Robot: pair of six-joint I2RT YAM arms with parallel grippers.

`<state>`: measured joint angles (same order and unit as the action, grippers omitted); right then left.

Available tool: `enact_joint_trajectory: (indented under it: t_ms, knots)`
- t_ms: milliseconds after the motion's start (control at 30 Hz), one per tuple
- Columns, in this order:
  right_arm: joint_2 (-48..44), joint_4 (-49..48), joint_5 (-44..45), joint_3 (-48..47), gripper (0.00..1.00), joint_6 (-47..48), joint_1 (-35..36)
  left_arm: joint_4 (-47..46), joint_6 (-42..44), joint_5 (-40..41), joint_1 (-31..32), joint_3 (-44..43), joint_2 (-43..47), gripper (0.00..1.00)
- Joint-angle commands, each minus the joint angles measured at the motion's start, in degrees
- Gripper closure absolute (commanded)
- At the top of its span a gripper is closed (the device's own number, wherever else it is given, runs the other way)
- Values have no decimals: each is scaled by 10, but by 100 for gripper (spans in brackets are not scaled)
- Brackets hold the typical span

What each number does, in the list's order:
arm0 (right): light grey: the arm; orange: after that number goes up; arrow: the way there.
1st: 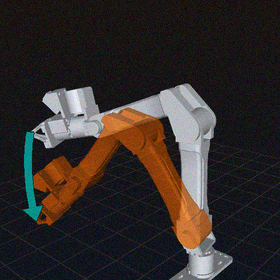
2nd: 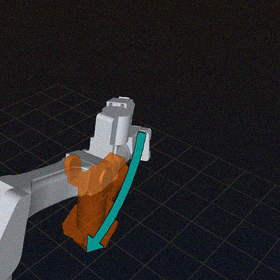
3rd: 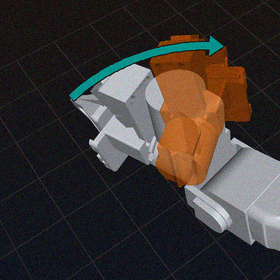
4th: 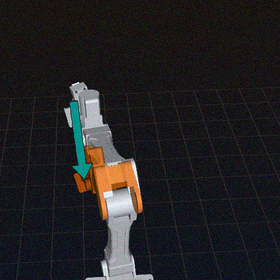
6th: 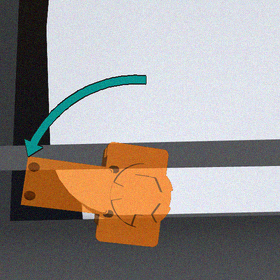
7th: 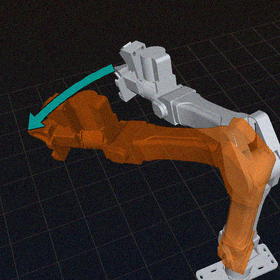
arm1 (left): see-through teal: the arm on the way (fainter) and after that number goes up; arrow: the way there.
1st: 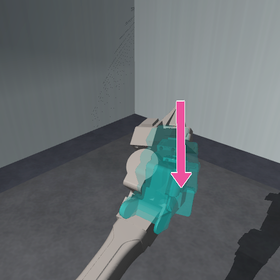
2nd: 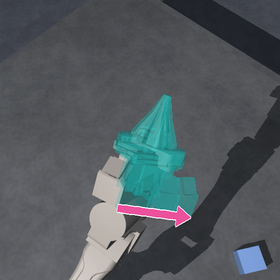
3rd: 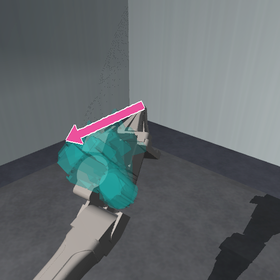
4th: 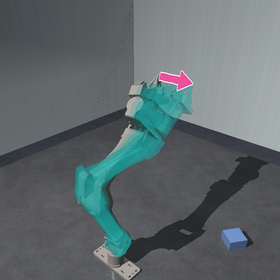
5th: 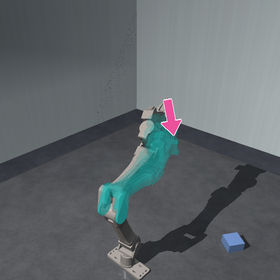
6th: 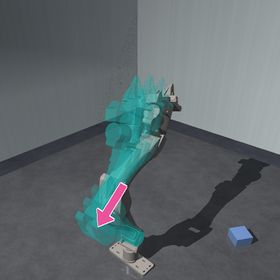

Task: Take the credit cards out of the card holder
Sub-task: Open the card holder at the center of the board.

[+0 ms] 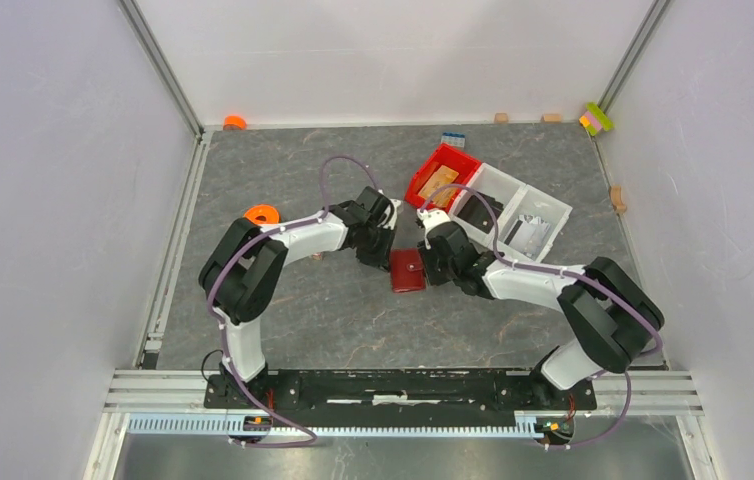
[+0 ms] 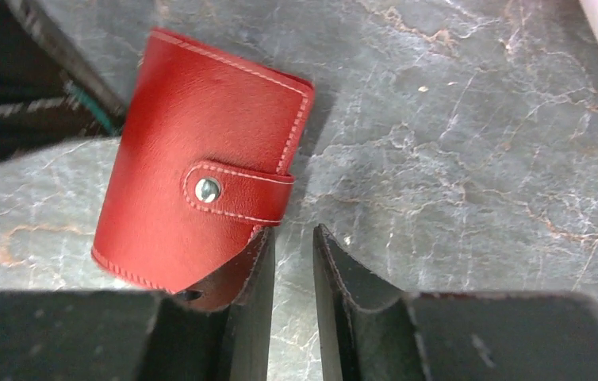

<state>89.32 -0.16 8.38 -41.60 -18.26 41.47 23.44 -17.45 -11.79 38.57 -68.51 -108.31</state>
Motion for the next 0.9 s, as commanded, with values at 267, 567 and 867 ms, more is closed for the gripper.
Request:
enact_joint_trajectory:
  t_ms: [267,567,867]
  knots:
    - [-57,-48,26,17,46,-2,3,-90,-24,-21,-29,62,78,79]
    - [-117,-101,39,65,36,-8,4,-160,-43,47,-31,141,192,52]
    - [-144,-146,36,94,2,-26,4,-227,-109,40,-43,206,224,0]
